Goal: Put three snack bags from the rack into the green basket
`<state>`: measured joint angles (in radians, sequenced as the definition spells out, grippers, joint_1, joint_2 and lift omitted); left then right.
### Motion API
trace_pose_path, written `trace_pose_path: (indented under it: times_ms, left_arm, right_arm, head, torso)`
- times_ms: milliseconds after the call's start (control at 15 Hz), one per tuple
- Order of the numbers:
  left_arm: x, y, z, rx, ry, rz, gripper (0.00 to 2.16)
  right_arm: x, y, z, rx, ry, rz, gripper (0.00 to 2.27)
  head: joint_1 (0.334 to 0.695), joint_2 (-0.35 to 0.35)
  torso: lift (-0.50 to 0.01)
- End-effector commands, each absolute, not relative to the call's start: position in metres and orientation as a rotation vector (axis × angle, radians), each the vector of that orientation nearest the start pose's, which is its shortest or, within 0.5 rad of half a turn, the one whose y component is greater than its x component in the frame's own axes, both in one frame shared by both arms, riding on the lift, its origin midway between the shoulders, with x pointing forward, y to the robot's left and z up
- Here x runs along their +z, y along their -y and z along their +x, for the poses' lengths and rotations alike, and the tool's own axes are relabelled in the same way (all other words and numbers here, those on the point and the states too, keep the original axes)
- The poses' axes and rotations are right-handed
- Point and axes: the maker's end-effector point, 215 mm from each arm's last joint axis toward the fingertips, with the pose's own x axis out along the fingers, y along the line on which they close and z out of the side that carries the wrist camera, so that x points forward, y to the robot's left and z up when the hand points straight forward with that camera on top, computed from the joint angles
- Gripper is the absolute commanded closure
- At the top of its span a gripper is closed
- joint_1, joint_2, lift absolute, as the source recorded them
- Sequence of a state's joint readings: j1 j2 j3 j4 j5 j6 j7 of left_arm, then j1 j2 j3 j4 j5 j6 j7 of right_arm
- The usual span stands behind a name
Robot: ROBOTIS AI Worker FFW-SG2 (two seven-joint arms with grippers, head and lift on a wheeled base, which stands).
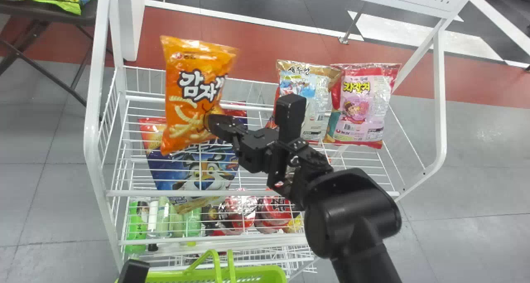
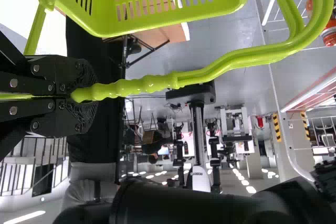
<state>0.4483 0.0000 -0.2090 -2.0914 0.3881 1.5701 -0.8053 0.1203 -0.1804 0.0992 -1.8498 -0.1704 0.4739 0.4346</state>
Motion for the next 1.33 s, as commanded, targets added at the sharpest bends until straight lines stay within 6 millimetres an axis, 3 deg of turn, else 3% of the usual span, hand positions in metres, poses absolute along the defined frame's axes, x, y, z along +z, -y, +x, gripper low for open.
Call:
trace_pose_path:
  times_ms: [0, 133, 333, 467, 533, 733, 933, 1133, 1267]
  left_arm:
    - [-0.446, 0.077, 0.120, -1.168, -1.370, -0.848, 1.47]
    - [-0.445, 0.077, 0.118, -1.170, -1.373, -0.855, 1.47]
    - [-0.445, 0.077, 0.117, -1.171, -1.373, -0.861, 1.47]
    - [-0.446, 0.075, 0.118, -1.163, -1.368, -0.867, 1.47]
    - [-0.447, 0.075, 0.120, -1.157, -1.345, -0.872, 1.47]
    - [-0.448, 0.074, 0.123, -1.150, -1.325, -0.878, 1.47]
    - [-0.448, 0.076, 0.129, -1.156, -1.328, -0.864, 1.47]
    - [-0.448, 0.076, 0.132, -1.160, -1.325, -0.864, 1.47]
    - [-0.448, 0.076, 0.133, -1.162, -1.327, -0.864, 1.47]
  right_arm:
    - [-0.378, 0.122, 0.484, 0.582, -0.297, 0.043, 2.07]
    - [-0.356, 0.138, 0.459, 0.588, -0.260, 0.060, 2.07]
    - [-0.315, 0.191, 0.413, 0.573, -0.251, 0.091, 2.07]
    - [-0.314, 0.225, 0.380, 0.564, -0.360, 0.102, 2.07]
    - [-0.320, 0.233, 0.370, 0.566, -0.411, 0.073, 2.07]
    - [-0.354, 0.253, 0.326, 0.566, -0.576, 0.080, 2.07]
    - [-0.405, 0.264, 0.273, 0.557, -0.772, 0.133, 2.07]
    - [-0.462, 0.249, 0.233, 0.600, -0.917, 0.137, 2.07]
    - [-0.504, 0.219, 0.195, 0.679, -1.034, 0.119, 2.07]
  head:
    - [0.695, -0.343]
    - [0.695, -0.350]
    - [0.695, -0.350]
    - [0.695, -0.350]
    - [0.695, -0.350]
    - [0.695, -0.350]
    - [0.695, -0.350]
    - [0.695, -0.350]
    - [0.695, -0.350]
  torso:
    - [0.000]
    - [0.000]
    - [0.000]
    - [0.000]
    - [0.000]
    - [0.000]
    - [0.000]
    - [0.000]
    - [0.000]
